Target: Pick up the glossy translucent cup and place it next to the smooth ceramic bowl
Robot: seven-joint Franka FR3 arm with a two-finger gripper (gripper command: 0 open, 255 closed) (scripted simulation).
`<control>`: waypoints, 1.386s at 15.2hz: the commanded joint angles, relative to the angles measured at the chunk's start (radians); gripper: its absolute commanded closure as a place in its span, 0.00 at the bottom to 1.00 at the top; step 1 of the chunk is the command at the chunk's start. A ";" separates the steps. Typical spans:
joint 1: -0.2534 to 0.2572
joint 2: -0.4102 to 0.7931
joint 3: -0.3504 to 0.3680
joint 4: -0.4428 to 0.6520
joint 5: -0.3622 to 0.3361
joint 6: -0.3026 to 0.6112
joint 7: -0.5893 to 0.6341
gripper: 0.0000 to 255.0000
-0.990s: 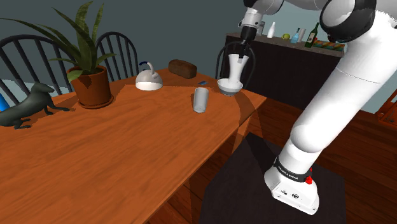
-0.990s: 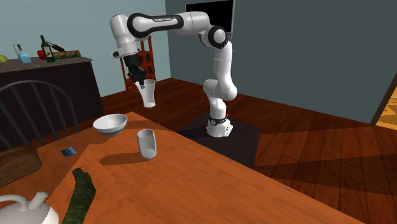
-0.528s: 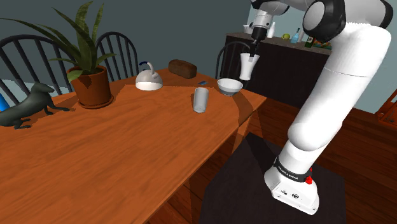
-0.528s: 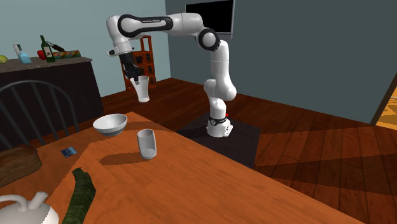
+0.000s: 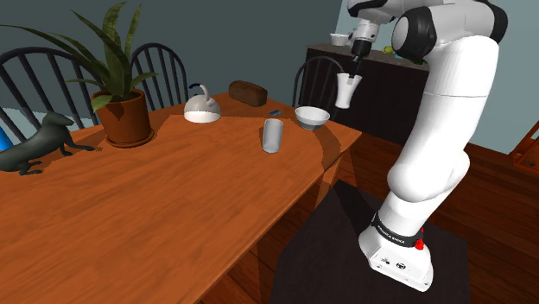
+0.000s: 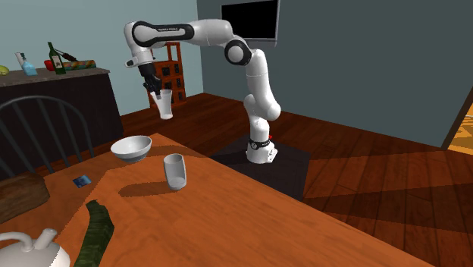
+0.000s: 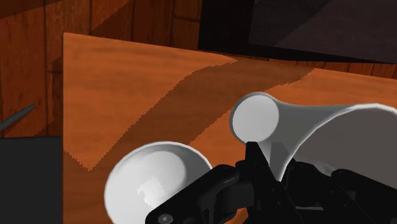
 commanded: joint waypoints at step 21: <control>0.018 0.011 0.010 -0.285 0.009 0.290 -0.045 1.00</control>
